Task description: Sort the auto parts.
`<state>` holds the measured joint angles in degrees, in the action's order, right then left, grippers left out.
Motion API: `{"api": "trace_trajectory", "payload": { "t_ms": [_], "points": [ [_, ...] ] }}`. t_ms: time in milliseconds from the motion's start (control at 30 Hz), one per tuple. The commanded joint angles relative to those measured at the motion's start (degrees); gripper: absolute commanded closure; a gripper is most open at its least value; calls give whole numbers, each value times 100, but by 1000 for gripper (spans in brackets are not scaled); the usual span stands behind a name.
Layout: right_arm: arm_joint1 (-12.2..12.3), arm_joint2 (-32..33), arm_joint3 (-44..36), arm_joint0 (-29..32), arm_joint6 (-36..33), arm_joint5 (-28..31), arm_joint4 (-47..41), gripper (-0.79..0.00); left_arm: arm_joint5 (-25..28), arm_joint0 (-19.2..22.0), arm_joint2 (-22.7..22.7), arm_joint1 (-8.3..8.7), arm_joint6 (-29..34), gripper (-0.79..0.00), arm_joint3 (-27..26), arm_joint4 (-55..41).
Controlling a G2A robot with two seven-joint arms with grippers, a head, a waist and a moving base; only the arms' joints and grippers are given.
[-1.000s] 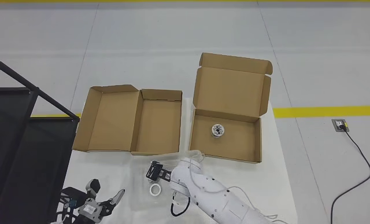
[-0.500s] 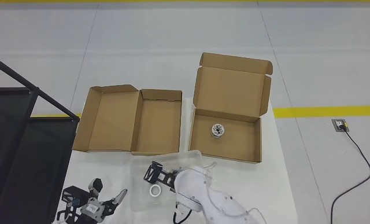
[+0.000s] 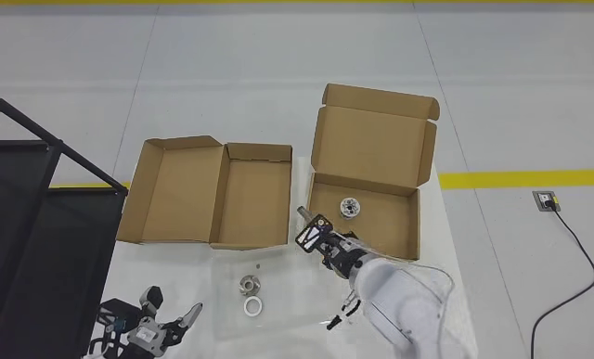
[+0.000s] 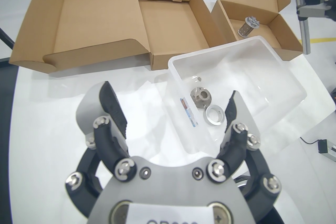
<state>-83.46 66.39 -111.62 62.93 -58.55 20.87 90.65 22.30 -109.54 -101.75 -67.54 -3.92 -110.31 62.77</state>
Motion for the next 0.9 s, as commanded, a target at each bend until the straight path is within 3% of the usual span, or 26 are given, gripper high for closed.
{"api": "trace_trajectory", "payload": {
  "t_ms": [0,100,167,300,433,700,867],
  "points": [
    [32,249,53,-14,79,63,24,0,-17,8,4,-1,13,-785,2,5],
    [64,438,321,-117,278,54,184,0,-40,21,29,-3,39,-785,-7,32],
    [86,481,581,-226,599,368,103,0,-68,29,52,-5,59,-785,-25,59],
    [122,609,1140,-450,1040,218,535,0,-147,39,93,-10,95,-785,-53,121],
    [120,605,1770,-697,1300,-303,1007,0,-242,45,140,-17,123,-785,-91,191],
    [127,804,2926,-1181,1737,-511,879,0,-426,73,258,-32,192,-785,-147,314],
    [155,916,3499,-1396,1936,-257,703,0,-506,103,318,-38,245,-785,-156,384]
  ]
}}
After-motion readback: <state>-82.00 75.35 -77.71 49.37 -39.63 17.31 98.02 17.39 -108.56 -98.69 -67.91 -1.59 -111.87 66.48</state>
